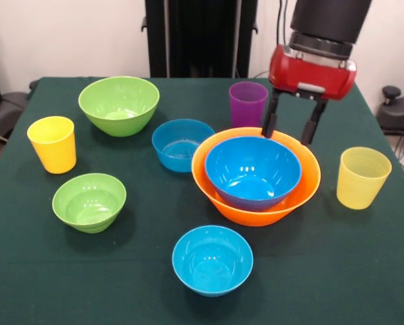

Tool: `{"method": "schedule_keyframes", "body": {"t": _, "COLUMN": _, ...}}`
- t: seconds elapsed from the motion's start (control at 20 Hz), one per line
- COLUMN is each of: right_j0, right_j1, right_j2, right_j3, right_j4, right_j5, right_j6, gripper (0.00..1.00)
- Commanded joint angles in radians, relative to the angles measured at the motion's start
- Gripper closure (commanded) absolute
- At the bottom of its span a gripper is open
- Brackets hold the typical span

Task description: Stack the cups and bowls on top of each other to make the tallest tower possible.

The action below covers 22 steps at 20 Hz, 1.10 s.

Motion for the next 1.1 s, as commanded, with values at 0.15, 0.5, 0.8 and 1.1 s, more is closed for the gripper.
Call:
{"method": "schedule_keyframes", "body": {"t": 0.15, "right_j0": -0.132, "right_j1": -0.120, "right_j2": 0.184, "right_j3": 0.033, "right_j4": 0.014, "right_j5": 0.102, "right_j6": -0.063, "gripper": 0.00}}
{"method": "schedule_keyframes", "body": {"t": 0.5, "right_j0": -0.218, "right_j1": -0.165, "right_j2": 0.263, "right_j3": 0.040, "right_j4": 0.017, "right_j5": 0.182, "right_j6": -0.112, "gripper": 0.00}}
{"method": "schedule_keyframes", "body": {"t": 0.8, "right_j0": -0.292, "right_j1": -0.142, "right_j2": 0.310, "right_j3": 0.138, "right_j4": -0.076, "right_j5": 0.034, "right_j6": -0.129, "gripper": 0.00}}
{"method": "schedule_keyframes", "body": {"t": 1.1, "right_j0": -0.332, "right_j1": -0.124, "right_j2": 0.331, "right_j3": 0.192, "right_j4": -0.149, "right_j5": -0.061, "right_j6": -0.110, "gripper": 0.00}}
